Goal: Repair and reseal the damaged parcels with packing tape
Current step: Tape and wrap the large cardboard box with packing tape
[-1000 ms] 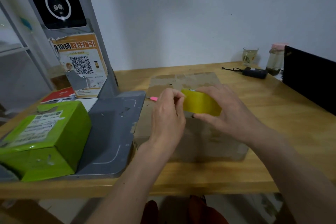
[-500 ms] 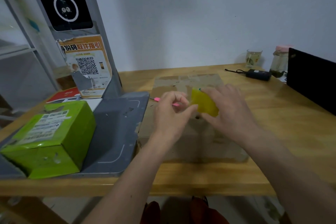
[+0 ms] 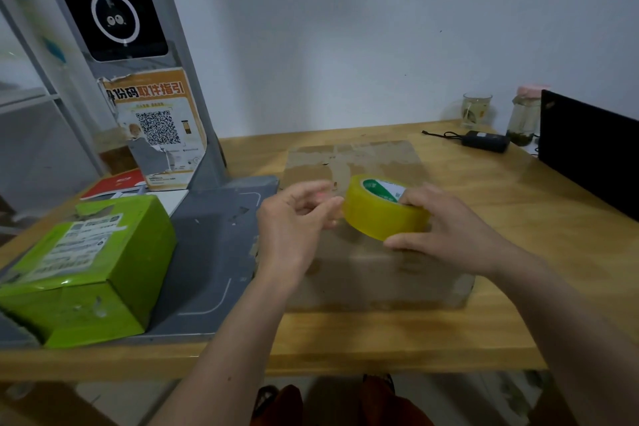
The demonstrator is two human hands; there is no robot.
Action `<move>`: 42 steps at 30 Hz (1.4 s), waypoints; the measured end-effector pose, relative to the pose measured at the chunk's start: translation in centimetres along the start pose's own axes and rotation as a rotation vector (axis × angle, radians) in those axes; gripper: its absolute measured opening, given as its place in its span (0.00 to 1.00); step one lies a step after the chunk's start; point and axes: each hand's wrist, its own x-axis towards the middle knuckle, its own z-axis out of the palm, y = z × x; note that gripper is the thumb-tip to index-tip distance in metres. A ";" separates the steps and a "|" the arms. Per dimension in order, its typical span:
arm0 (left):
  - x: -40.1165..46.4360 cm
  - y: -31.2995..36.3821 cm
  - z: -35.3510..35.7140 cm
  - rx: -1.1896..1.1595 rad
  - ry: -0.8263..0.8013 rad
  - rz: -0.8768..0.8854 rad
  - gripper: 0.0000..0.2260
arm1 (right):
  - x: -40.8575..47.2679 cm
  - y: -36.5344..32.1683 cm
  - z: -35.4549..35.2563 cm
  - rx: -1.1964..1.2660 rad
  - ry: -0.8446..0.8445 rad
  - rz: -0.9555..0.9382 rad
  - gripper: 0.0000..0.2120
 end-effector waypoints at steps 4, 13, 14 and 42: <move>-0.1 0.4 0.2 -0.029 0.070 0.093 0.04 | 0.5 -1.0 -0.8 -0.027 0.004 -0.016 0.23; -1.2 0.8 1.1 0.084 0.063 0.225 0.09 | 3.3 -0.7 -2.4 -0.217 0.087 0.116 0.29; -0.5 0.7 0.7 0.080 0.084 0.197 0.10 | 3.1 -0.7 -2.3 -0.216 0.052 0.100 0.28; 3.1 -3.5 -0.8 0.168 0.052 0.026 0.07 | 10.2 0.3 0.2 -0.671 -0.089 0.273 0.17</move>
